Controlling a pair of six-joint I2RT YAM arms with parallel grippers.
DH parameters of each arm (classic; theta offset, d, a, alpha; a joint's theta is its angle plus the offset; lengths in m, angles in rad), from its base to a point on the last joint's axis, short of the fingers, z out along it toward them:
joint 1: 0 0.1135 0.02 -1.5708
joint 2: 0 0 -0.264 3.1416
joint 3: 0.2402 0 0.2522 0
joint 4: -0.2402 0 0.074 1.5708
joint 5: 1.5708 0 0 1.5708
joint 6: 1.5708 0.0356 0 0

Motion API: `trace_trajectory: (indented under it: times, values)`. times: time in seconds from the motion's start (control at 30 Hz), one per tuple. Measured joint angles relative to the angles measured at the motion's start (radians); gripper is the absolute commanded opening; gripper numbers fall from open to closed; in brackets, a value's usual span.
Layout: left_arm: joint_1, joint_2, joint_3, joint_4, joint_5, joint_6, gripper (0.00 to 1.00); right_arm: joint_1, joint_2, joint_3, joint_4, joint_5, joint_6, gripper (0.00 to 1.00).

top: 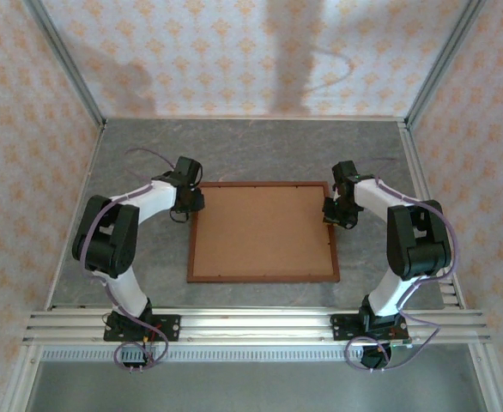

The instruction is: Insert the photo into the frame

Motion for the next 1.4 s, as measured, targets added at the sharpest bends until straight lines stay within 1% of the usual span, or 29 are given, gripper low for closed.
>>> trace_trajectory:
  times: [0.47, 0.8, 1.4]
  values:
    - [-0.007, 0.024, 0.006, 0.039, 0.02, 0.008, 0.29, 0.0, 0.0, 0.0, 0.001, 0.0, 0.0, 0.18]
    - [-0.027, 0.037, 0.008, 0.047, -0.005, 0.03, 0.3, 0.0, 0.0, 0.0, 0.001, 0.0, -0.002, 0.18]
    - [-0.038, 0.078, 0.069, -0.021, -0.018, 0.079, 0.33, 0.0, 0.002, 0.003, -0.001, 0.0, -0.003, 0.18]
